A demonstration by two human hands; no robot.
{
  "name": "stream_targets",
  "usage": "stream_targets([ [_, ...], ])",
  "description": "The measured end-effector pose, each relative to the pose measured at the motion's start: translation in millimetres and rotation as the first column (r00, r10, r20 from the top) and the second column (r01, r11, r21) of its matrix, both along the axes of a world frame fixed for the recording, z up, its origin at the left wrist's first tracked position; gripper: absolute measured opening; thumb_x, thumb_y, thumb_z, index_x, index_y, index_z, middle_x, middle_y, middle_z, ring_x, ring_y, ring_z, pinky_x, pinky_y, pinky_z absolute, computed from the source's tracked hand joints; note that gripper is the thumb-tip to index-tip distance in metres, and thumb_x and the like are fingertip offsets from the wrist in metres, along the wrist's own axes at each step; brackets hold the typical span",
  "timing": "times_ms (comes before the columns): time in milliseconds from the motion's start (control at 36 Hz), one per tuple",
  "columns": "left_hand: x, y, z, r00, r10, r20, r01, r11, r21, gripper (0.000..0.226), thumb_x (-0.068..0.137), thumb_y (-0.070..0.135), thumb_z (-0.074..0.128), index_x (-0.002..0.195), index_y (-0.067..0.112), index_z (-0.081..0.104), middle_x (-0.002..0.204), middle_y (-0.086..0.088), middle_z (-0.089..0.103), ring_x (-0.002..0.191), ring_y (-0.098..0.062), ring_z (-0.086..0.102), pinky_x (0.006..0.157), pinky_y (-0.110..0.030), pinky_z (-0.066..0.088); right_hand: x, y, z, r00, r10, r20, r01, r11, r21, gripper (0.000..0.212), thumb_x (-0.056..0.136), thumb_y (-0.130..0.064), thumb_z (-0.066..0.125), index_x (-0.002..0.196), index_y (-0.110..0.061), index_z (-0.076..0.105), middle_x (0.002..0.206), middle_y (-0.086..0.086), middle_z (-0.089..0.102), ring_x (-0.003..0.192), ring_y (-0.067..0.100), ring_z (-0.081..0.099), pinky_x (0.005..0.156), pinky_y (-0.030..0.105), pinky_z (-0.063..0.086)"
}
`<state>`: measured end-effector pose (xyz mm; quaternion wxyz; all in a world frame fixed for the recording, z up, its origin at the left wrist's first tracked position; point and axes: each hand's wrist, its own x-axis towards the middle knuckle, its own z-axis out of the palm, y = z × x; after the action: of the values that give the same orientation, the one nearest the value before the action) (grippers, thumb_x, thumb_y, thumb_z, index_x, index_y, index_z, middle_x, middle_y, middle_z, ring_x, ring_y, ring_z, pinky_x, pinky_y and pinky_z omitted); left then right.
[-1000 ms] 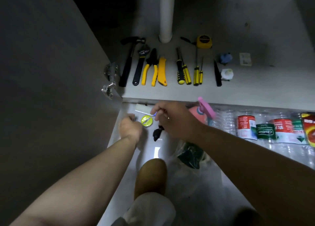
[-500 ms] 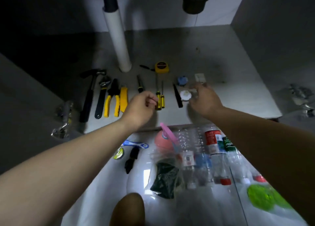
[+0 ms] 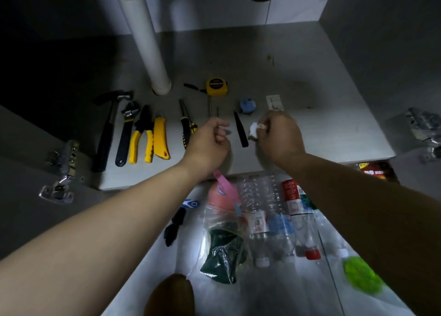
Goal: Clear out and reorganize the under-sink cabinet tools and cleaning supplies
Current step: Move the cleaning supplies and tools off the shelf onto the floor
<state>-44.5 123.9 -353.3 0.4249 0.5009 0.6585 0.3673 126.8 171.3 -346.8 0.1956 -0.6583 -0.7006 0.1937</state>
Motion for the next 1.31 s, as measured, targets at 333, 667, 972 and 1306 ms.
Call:
stream_targets([
  [333, 4, -22, 6, 0.989, -0.143, -0.029, 0.146, 0.977, 0.153, 0.049, 0.078, 0.022, 0.087, 0.123, 0.029, 0.068, 0.111, 0.015, 0.071, 0.098, 0.002, 0.066, 0.081, -0.011, 0.051, -6, -27, 49, 0.815, 0.077, -0.574, -0.3, 0.904, -0.304, 0.008, 0.091, -0.011, 0.071, 0.095, -0.005, 0.074, 0.088, 0.012, 0.076, 0.073, 0.011, 0.069, 0.071, 0.023, 0.057],
  [667, -20, -21, -9, 0.993, 0.09, 0.08, -0.096, 0.993, 0.071, 0.029, 0.083, 0.022, 0.083, 0.109, 0.025, 0.072, 0.101, 0.01, 0.072, 0.097, -0.012, 0.068, 0.09, -0.043, 0.059, -7, 40, 15, 0.916, 0.286, 0.282, -0.244, 0.954, -0.174, 0.056, 0.087, -0.016, 0.065, 0.139, -0.014, 0.045, 0.144, 0.018, 0.035, 0.123, 0.039, 0.047, 0.093, 0.035, 0.045],
  [972, -27, -18, -13, 0.989, 0.115, 0.096, -0.125, 0.986, 0.112, 0.024, 0.083, 0.007, 0.08, 0.099, 0.022, 0.07, 0.094, 0.011, 0.07, 0.083, 0.007, 0.063, 0.071, -0.01, 0.05, -34, 66, 8, 0.867, 0.354, 0.351, -0.294, 0.932, -0.213, 0.058, 0.086, -0.001, 0.062, 0.141, -0.014, 0.048, 0.142, 0.015, 0.044, 0.126, 0.038, 0.05, 0.102, 0.042, 0.048],
  [1306, -24, -36, -5, 0.966, 0.166, 0.197, -0.173, 0.985, 0.018, 0.015, 0.088, 0.016, 0.077, 0.102, 0.018, 0.072, 0.105, -0.004, 0.074, 0.099, -0.017, 0.07, 0.084, -0.031, 0.058, 7, 28, 10, 0.924, 0.262, 0.278, -0.261, 0.964, -0.043, 0.018, 0.093, -0.014, 0.057, 0.105, -0.003, 0.066, 0.107, 0.02, 0.062, 0.093, 0.036, 0.063, 0.081, 0.037, 0.053],
])
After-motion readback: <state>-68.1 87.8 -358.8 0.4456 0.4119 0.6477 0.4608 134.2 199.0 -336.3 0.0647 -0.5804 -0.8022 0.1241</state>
